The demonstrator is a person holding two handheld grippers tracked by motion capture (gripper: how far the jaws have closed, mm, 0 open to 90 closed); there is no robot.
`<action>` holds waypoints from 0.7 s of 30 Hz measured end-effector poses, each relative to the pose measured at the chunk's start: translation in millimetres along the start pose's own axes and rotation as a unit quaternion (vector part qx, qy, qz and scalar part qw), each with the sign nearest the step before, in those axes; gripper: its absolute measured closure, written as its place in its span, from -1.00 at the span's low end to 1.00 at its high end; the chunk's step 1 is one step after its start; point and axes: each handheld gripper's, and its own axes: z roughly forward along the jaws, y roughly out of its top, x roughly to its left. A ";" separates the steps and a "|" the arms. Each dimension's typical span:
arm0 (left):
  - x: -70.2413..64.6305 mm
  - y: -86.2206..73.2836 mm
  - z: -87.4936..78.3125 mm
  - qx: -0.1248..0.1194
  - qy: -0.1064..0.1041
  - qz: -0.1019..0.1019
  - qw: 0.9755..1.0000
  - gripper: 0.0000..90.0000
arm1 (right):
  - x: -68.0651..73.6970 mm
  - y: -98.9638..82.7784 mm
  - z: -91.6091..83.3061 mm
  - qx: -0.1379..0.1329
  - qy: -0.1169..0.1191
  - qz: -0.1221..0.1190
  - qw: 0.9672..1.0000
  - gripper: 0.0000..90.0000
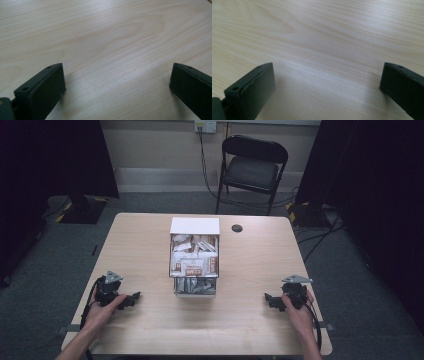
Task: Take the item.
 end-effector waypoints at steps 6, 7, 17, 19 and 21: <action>0.0 0.0 0.0 0.000 0.000 0.000 1.000 -1.00 | -0.3 0.1 0.0 0.000 0.001 -0.001 1.000 -1.00; 0.0 0.0 0.0 0.000 0.000 0.000 1.000 -1.00 | -0.3 0.1 0.0 0.000 0.001 -0.001 1.000 -1.00; 0.1 0.0 0.0 0.000 0.000 0.000 1.000 -1.00 | 1.3 1.2 -1.8 -0.013 0.001 0.002 1.000 -0.72; 0.0 0.0 0.0 0.000 0.000 0.000 1.000 -1.00 | 1.5 1.7 -2.1 -0.014 -0.001 0.002 1.000 -0.69; 0.1 0.0 0.0 0.000 0.000 0.000 1.000 -1.00 | 1.7 1.9 -2.3 -0.013 -0.002 0.002 1.000 -0.69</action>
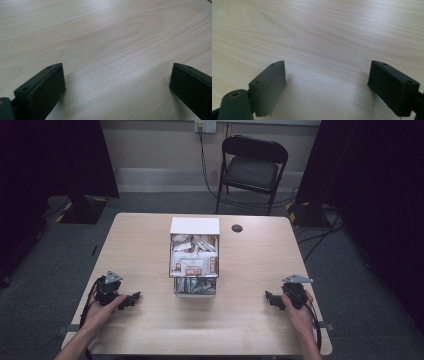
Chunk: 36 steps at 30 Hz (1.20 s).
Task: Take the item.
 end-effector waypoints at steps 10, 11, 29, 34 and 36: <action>0.0 0.0 0.0 0.000 0.000 0.000 1.000 -1.00 | 8.9 7.9 -7.3 -0.027 0.008 0.002 1.000 -0.68; 0.0 0.0 0.0 0.000 0.000 0.000 1.000 -1.00 | 10.0 8.7 -8.3 -0.028 0.010 0.001 1.000 -0.67; 0.0 0.0 0.0 0.000 0.000 0.000 1.000 -1.00 | 28.8 34.3 -31.9 -0.065 0.062 0.007 0.996 -0.35; 0.0 0.0 0.0 0.000 0.000 0.000 1.000 -1.00 | 38.5 41.6 -37.1 -0.071 0.079 0.000 0.994 -0.28; 0.0 0.0 0.0 0.000 0.000 0.000 1.000 -1.00 | 41.7 44.7 -39.7 -0.076 0.084 -0.001 0.994 -0.26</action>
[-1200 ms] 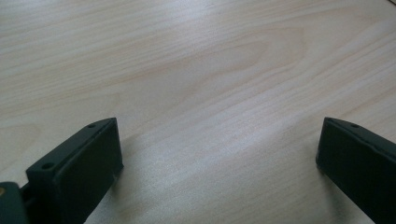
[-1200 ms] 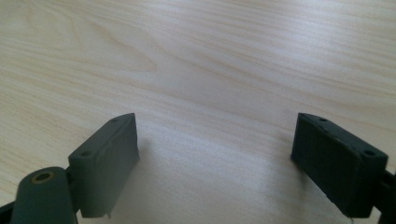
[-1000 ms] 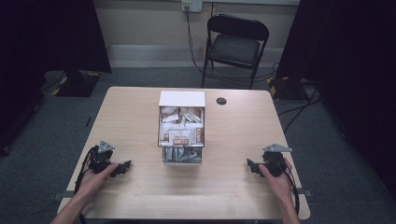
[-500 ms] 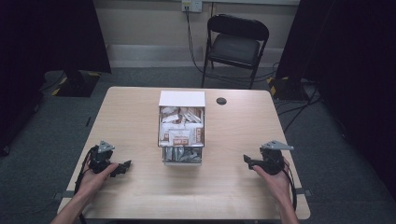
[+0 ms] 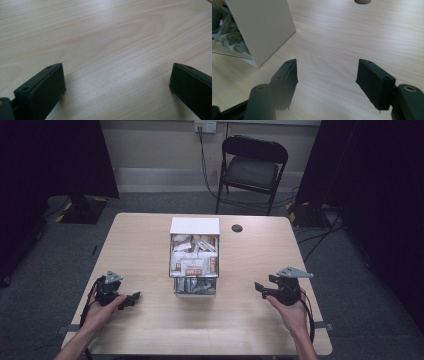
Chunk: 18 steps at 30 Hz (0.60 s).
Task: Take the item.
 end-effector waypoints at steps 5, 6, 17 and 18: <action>0.0 0.0 0.0 0.000 0.000 0.000 1.000 -1.00 | 8.8 9.3 -6.1 -0.013 0.016 -0.002 1.000 -0.21; 0.0 0.0 -0.1 0.000 0.000 0.000 1.000 -1.00 | 10.0 10.6 -6.9 -0.014 0.017 -0.003 1.000 -0.20; 0.0 0.0 0.0 0.000 0.000 0.000 1.000 -1.00 | 30.1 31.1 -19.1 -0.038 0.055 -0.015 0.998 -0.12; 0.0 0.0 0.0 0.000 0.000 0.000 1.000 -1.00 | 31.8 32.8 -20.4 -0.040 0.056 -0.017 0.997 -0.12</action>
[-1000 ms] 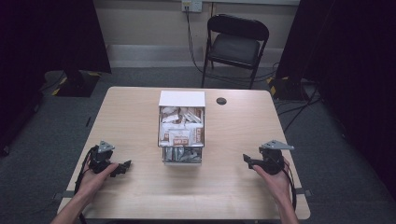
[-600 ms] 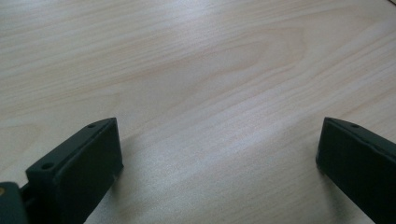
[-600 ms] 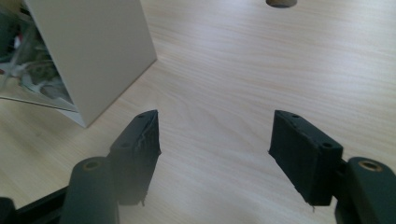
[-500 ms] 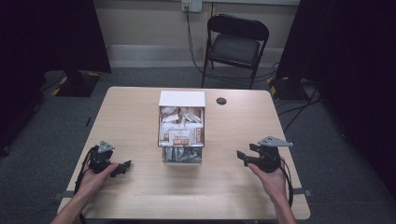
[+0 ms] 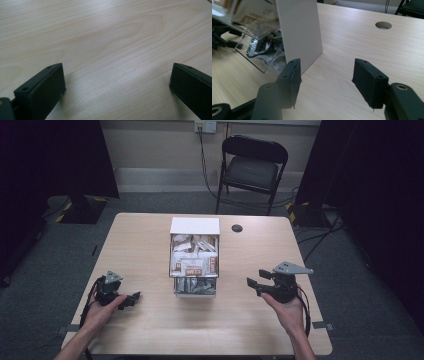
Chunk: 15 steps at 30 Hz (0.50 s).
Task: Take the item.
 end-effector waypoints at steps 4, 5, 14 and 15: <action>-0.2 0.3 0.5 -0.001 0.002 -0.002 1.000 -1.00 | 5.7 7.0 -4.6 -0.012 0.009 -0.001 1.000 -0.08; 0.3 0.5 0.2 0.002 0.003 0.001 1.000 -1.00 | 6.9 8.6 -5.4 -0.015 0.012 -0.001 1.000 -0.08; 0.2 0.7 0.3 0.002 0.004 0.001 1.000 -1.00 | 20.4 25.7 -10.5 -0.028 0.032 -0.018 0.999 -0.06; 0.1 0.6 0.3 0.002 0.004 0.001 1.000 -1.00 | 21.2 28.3 -11.0 -0.030 0.034 -0.019 0.999 -0.06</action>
